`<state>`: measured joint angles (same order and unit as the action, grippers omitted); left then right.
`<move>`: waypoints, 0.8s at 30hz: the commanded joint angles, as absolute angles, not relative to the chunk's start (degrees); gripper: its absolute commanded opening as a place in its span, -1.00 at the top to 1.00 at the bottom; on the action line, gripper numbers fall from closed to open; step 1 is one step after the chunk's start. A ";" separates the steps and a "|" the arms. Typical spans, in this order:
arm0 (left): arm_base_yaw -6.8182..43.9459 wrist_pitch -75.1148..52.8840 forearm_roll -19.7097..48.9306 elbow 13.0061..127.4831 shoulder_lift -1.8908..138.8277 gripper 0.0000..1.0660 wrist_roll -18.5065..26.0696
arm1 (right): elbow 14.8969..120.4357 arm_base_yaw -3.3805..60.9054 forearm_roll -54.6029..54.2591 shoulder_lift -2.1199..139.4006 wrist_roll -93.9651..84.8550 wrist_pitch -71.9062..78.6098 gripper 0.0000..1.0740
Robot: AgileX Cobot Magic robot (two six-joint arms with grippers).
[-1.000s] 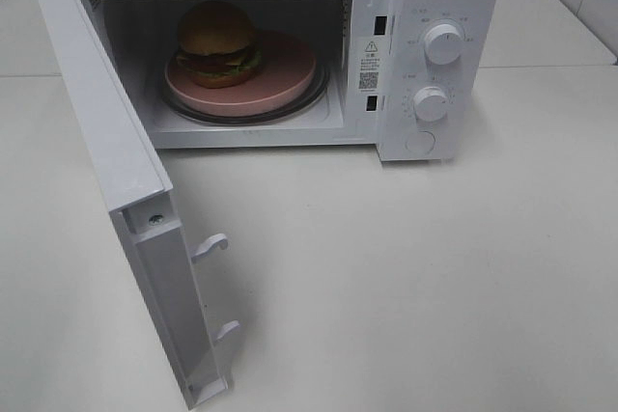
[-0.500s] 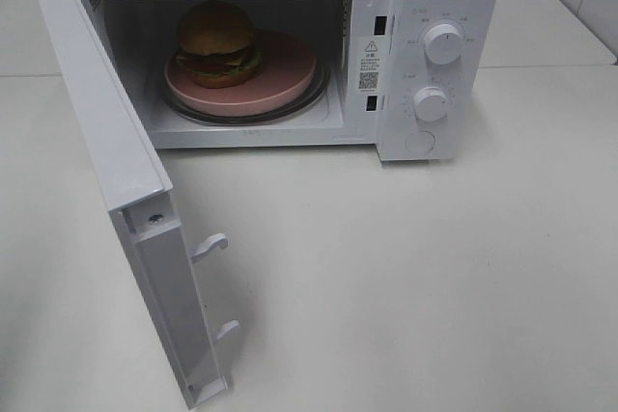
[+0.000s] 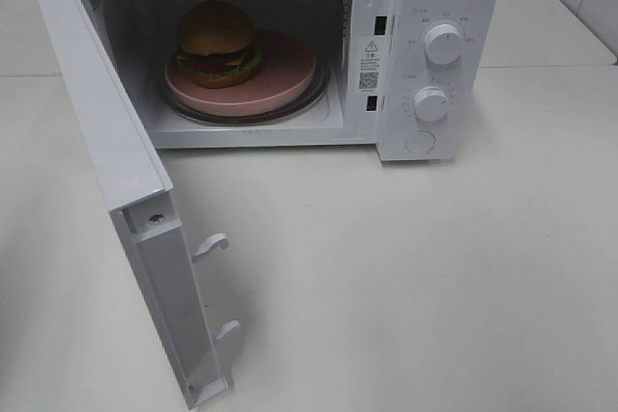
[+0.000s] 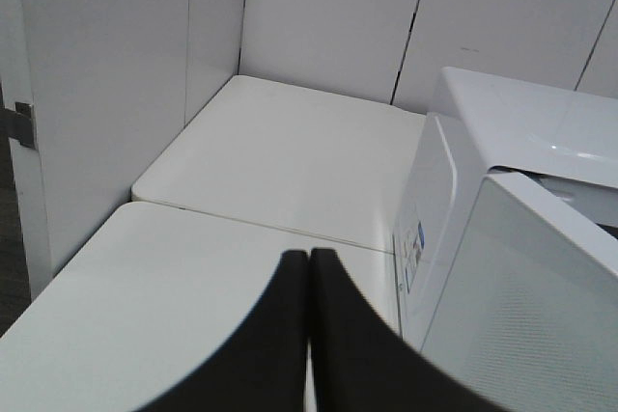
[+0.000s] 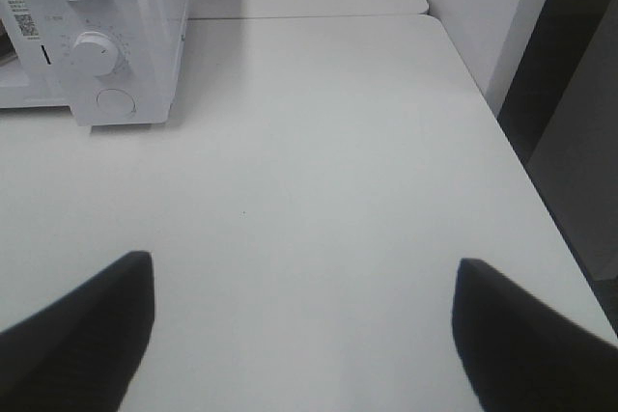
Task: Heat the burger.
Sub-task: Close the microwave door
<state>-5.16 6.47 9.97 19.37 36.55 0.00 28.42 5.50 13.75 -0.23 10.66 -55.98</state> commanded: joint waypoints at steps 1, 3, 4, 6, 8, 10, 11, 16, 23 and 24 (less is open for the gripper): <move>-5.21 14.21 8.94 18.56 40.85 1.00 0.00 | 28.25 5.16 13.64 -2.23 11.17 -55.58 -0.42; -5.21 17.25 6.99 18.56 43.54 1.00 0.00 | 28.25 5.16 13.64 -2.23 11.17 -55.58 -0.42; -5.21 19.08 5.73 18.56 45.03 1.00 0.00 | 28.25 5.16 13.64 -2.23 11.17 -55.58 -0.42; -5.21 22.75 3.50 18.56 47.56 1.00 0.00 | 28.25 5.16 13.64 -2.23 11.17 -55.58 -0.42; -5.21 26.41 2.29 18.56 50.25 1.00 0.00 | 28.25 5.16 13.64 -2.23 11.17 -55.58 -0.42; -5.21 28.36 2.06 18.56 51.45 1.00 0.00 | 28.25 5.16 13.64 -2.23 11.17 -55.58 -0.42; -5.21 30.94 2.06 18.56 53.74 1.00 0.00 | 28.25 5.16 13.64 -2.23 11.17 -55.58 -0.42; -5.21 34.72 2.06 18.56 59.70 1.00 -2.18 | 28.25 5.16 13.64 -2.23 11.17 -55.58 -0.42; -5.21 39.25 0.00 18.56 66.58 1.00 -4.35 | 28.25 5.16 13.64 -2.23 11.17 -55.58 -0.42; -5.21 40.16 -3.32 18.56 68.87 1.00 -4.35 | 28.25 5.16 13.64 -2.23 11.17 -55.58 -0.42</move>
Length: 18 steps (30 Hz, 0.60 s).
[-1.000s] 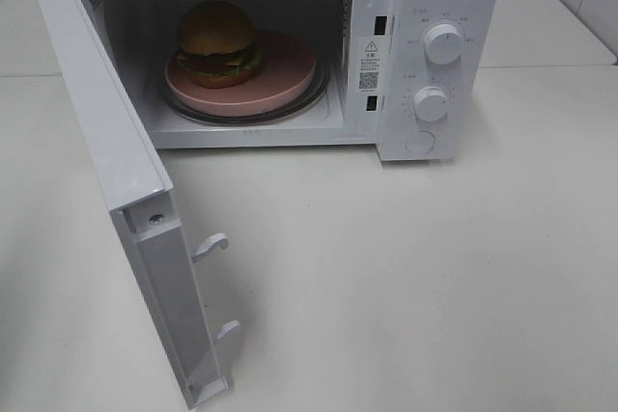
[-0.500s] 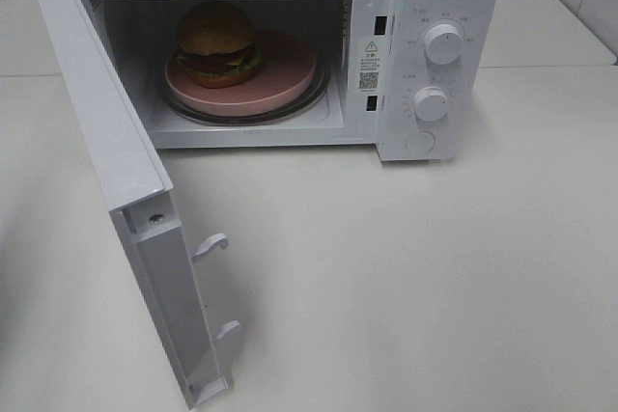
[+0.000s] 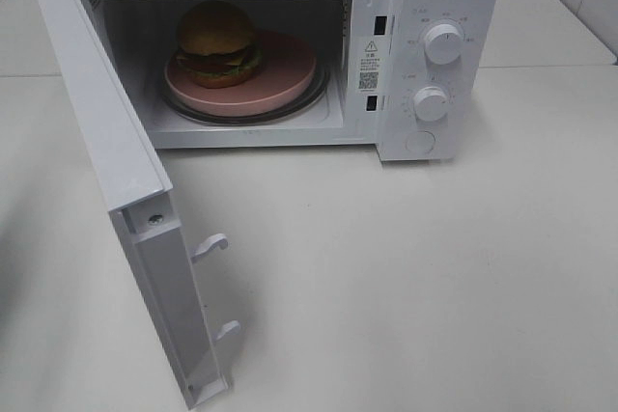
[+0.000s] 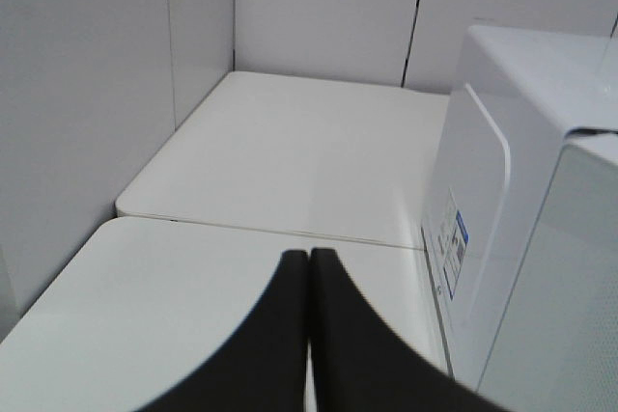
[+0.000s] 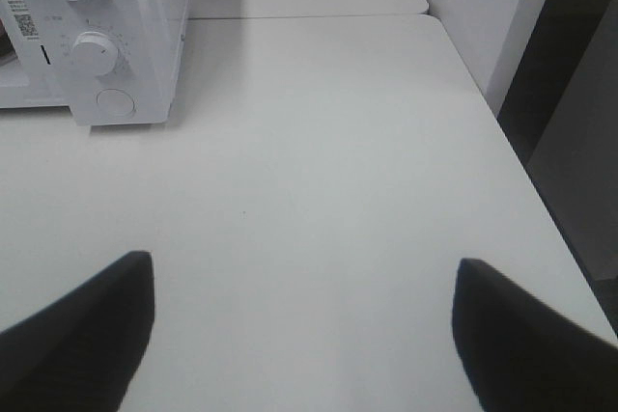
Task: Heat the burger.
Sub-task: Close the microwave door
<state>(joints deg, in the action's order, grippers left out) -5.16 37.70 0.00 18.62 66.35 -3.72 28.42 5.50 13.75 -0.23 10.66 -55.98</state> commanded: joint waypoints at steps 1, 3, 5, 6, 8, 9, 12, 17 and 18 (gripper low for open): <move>-5.21 40.51 -6.25 18.56 70.76 1.00 -5.27 | 28.25 5.16 13.64 -2.23 11.17 -55.58 -0.42; -5.21 40.79 -7.62 18.56 71.73 1.00 -6.25 | 28.25 5.16 13.64 -2.23 11.17 -55.58 -0.42; -5.21 41.71 -9.57 18.56 73.40 1.00 -8.14 | 28.25 5.16 13.64 -2.23 11.17 -55.58 -0.42; -5.21 42.40 -10.60 18.56 74.14 1.00 -8.82 | 28.25 5.16 13.64 -2.23 11.17 -55.58 -0.42; -5.21 44.29 -12.03 18.79 75.92 1.00 -9.80 | 28.25 5.16 13.64 -2.23 11.17 -55.58 -0.42; -5.21 45.09 -12.89 19.31 77.75 1.00 -10.49 | 28.25 5.16 13.64 -2.23 11.17 -55.58 -0.42; -5.21 45.09 -13.41 19.77 78.50 1.00 -10.71 | 28.25 5.16 13.64 -2.23 11.17 -55.58 -0.42; -5.21 46.12 -22.06 22.92 82.79 1.00 -14.67 | 28.25 5.16 13.64 -2.23 11.17 -55.58 -0.42; -5.21 46.12 -22.06 22.92 82.79 1.00 -14.67 | 28.25 5.16 13.64 -2.23 11.17 -55.58 -0.42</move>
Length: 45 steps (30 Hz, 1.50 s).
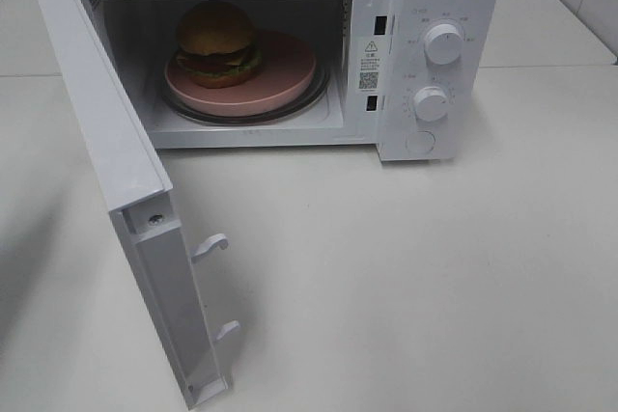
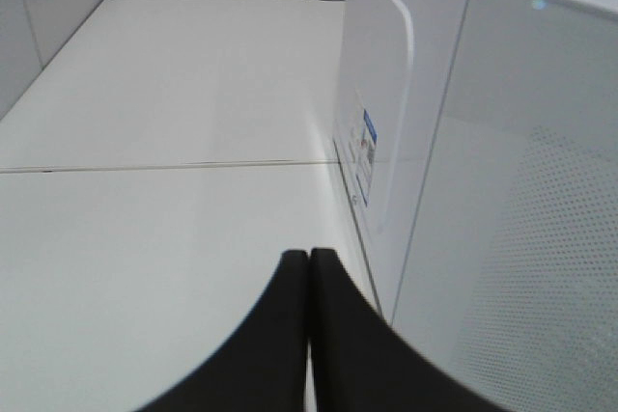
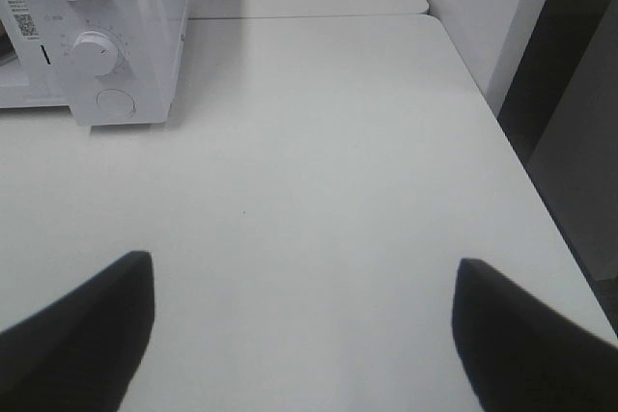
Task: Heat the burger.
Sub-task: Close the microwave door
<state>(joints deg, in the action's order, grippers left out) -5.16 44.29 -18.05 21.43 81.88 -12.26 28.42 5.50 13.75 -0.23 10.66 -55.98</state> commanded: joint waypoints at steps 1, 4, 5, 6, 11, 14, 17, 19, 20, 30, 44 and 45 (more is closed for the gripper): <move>-5.21 46.41 -23.78 23.66 83.42 1.00 -15.53 | 28.25 5.16 13.64 -2.23 11.17 -55.58 -0.42; -5.21 46.47 -29.45 26.81 86.12 1.00 -20.11 | 28.25 5.16 13.64 -2.23 11.17 -55.58 -0.42; -5.21 46.47 -29.45 26.81 86.12 1.00 -20.11 | 28.25 5.16 13.64 -2.23 11.17 -55.58 -0.42; -5.21 46.52 -30.94 27.33 86.92 1.00 -21.20 | 28.25 5.16 13.64 -2.23 11.17 -55.58 -0.42; -1.66 46.07 -33.17 29.79 88.52 1.00 -21.77 | 28.25 5.16 13.64 -2.23 11.17 -55.58 -0.42; 2.75 44.81 -33.06 31.40 90.13 1.00 -20.11 | 28.25 5.16 13.64 -2.23 11.17 -55.58 -0.42; 5.16 44.29 -32.60 31.91 91.33 1.00 -19.02 | 28.25 5.16 13.64 -2.23 11.17 -55.58 -0.42; 5.67 44.58 -32.03 31.91 91.62 1.00 -19.02 | 28.25 5.16 13.64 -2.23 11.17 -55.58 -0.42; 6.59 44.69 -30.77 31.91 92.30 1.00 -19.02 | 28.25 5.16 13.64 -2.23 11.17 -55.58 -0.42; 10.89 44.63 -29.68 32.89 94.54 1.00 -19.02 | 28.25 5.16 13.64 -2.23 11.23 -55.58 -0.42; 17.93 43.09 -27.10 37.13 98.09 1.00 -19.02 | 28.25 5.16 13.64 -2.23 11.23 -55.58 -0.42; 18.39 42.63 -26.81 37.70 98.26 1.00 -19.02 | 28.25 5.16 13.64 -2.23 11.23 -55.58 -0.42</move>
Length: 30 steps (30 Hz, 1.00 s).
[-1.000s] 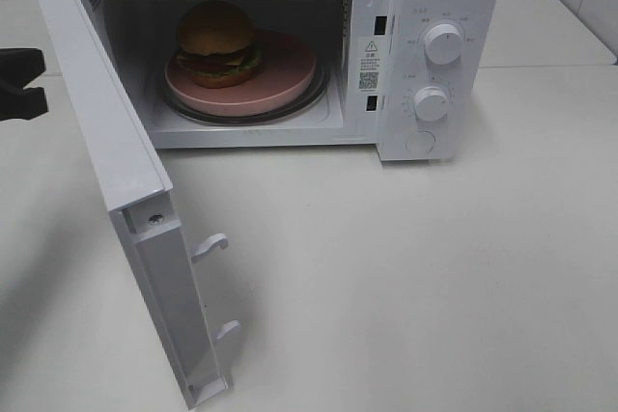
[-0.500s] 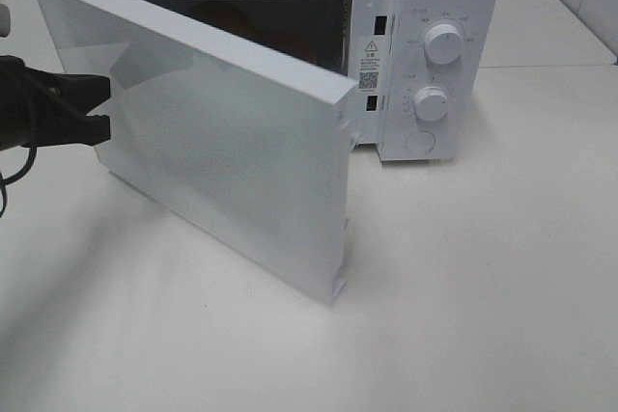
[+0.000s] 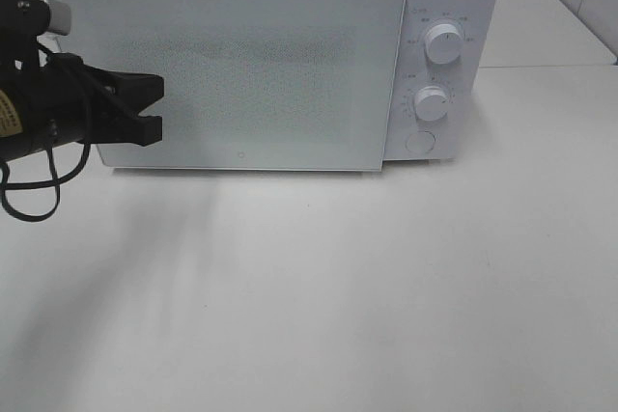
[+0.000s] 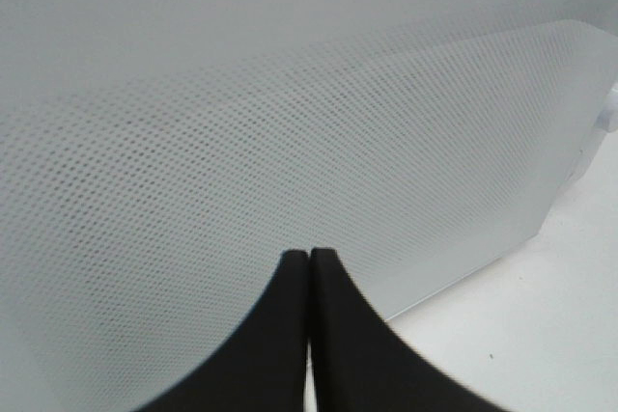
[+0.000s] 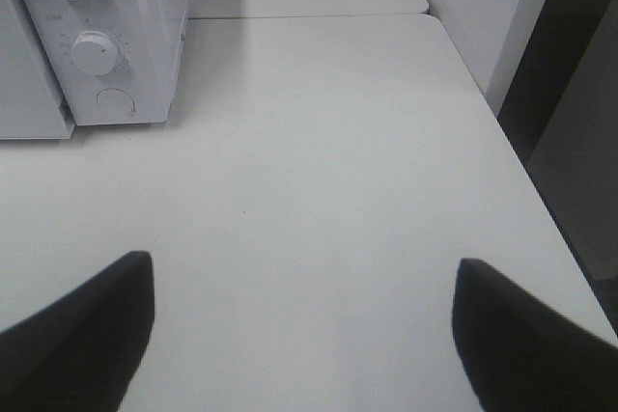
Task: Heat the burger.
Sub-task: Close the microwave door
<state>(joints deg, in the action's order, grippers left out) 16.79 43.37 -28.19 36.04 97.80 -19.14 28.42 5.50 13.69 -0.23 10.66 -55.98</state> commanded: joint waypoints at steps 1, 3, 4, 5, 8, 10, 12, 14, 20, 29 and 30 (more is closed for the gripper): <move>18.39 42.63 -26.81 37.70 98.26 1.00 -19.02 | 28.25 5.16 13.64 -2.23 11.23 -55.58 -0.42; 20.17 41.25 -26.07 39.53 98.95 1.00 -19.02 | 28.25 5.16 13.64 -2.23 11.23 -55.58 -0.42; 20.17 41.25 -26.07 39.53 98.95 1.00 -19.02 | 28.25 5.16 13.64 -2.23 11.23 -55.58 -0.42; 21.03 40.22 -25.73 40.85 99.47 1.00 -19.02 | 28.25 5.16 13.64 -2.23 11.23 -55.58 -0.42; 22.29 39.94 -25.38 43.03 100.55 1.00 -19.02 | 28.25 5.16 13.64 -2.23 11.23 -55.58 -0.42; 23.03 39.94 -25.10 44.35 101.59 1.00 -19.08 | 28.25 5.16 13.64 -2.23 11.23 -55.58 -0.42; 24.01 39.76 -24.69 45.55 102.39 1.00 -19.08 | 28.25 5.16 13.64 -2.23 11.23 -55.58 -0.42; 24.41 39.65 -24.41 46.18 102.90 1.00 -19.08 | 28.25 5.16 13.64 -2.23 11.23 -55.58 -0.42; 27.73 36.90 -22.75 51.39 105.65 1.00 -19.02 | 28.25 5.16 13.64 -2.23 11.23 -55.58 -0.42; 29.85 36.38 -19.71 56.44 109.72 1.00 -19.19 | 28.25 5.16 13.64 -2.23 11.23 -55.58 -0.42; 29.85 36.38 -19.71 56.44 109.72 1.00 -19.19 | 28.25 5.16 13.64 -2.23 11.23 -55.58 -0.42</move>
